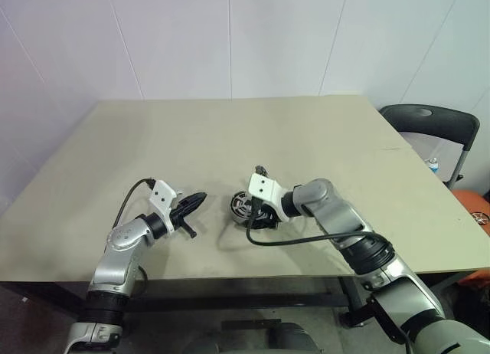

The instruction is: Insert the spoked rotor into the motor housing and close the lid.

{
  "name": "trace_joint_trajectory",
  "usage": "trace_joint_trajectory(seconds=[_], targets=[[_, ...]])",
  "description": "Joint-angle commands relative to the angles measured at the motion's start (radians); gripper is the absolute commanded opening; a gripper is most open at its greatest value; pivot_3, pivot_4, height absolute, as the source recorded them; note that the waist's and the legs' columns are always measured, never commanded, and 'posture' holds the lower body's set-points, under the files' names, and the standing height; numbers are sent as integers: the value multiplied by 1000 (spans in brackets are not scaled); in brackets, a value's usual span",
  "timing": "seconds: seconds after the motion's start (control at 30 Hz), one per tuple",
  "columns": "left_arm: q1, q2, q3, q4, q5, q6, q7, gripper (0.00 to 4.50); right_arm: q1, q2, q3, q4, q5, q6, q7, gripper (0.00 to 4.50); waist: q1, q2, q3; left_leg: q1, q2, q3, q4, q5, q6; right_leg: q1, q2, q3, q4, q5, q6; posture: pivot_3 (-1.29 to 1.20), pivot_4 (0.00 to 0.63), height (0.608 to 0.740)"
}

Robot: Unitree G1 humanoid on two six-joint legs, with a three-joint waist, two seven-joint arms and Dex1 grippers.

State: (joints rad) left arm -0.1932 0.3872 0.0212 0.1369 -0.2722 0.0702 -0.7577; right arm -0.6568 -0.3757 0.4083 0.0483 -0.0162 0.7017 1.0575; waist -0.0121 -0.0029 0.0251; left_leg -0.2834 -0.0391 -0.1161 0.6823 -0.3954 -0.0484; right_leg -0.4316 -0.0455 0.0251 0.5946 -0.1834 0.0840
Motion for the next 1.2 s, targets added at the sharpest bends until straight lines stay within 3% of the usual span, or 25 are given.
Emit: trace_joint_trajectory(seconds=[0.03, 0.33, 0.53, 0.63, 0.87, 1.0, 1.2], targets=[[-8, 2, 7, -8, -3, -14, -2, 0, -30, -7, -41, -58, 65, 11, 26, 2953, 0, 0, 0, -1, 0, 0, 0, 0, 0, -1, 0, 0, 0, 0, 0, 0, 0, 740], [-6, 5, 6, -7, 0, -12, -5, 0, 21, -171, -17, -135, 186, 46, 186, 2953, 3, 0, 0, -4, -1, 1, 0, -1, 1, -3, -1, 0, -2, 0, 0, 0, 0, 740], [-8, 1, 4, -4, 0, -14, -5, 0, 48, -312, 28, -63, 106, -44, 196, 2953, 0, 0, 1, -3, -1, 1, 0, -1, 2, -2, -1, 0, -3, 0, 0, 0, 0, 740], [-9, 0, 3, -2, -1, -13, -5, 0, 8, -312, 10, 21, 46, -88, 110, 2332, 0, -1, 1, -2, 0, 2, 0, -1, 2, -1, 0, 0, -2, 0, 0, 0, 0, 740], [-17, -4, -3, 3, 0, -12, -7, 0, -99, -242, -16, 182, -60, -195, -91, 47, 2, 0, 2, -2, 0, 1, 0, -1, 2, -2, 0, 0, -1, 0, 0, 0, 0, 740], [-22, -3, -2, 1, -4, -9, -11, 0, -138, -168, -50, 257, -74, -224, -191, 47, 2, 0, 2, -3, 0, 1, 0, -1, 1, -2, -1, 0, -2, 0, 0, 0, 0, 740], [-13, 6, 11, -24, -31, 7, -36, 0, -134, -62, -124, 225, 44, -112, -164, 47, 1, 0, 2, -4, 0, 1, 0, -1, 2, -3, -1, 0, -2, 0, 0, 0, 0, 740]])
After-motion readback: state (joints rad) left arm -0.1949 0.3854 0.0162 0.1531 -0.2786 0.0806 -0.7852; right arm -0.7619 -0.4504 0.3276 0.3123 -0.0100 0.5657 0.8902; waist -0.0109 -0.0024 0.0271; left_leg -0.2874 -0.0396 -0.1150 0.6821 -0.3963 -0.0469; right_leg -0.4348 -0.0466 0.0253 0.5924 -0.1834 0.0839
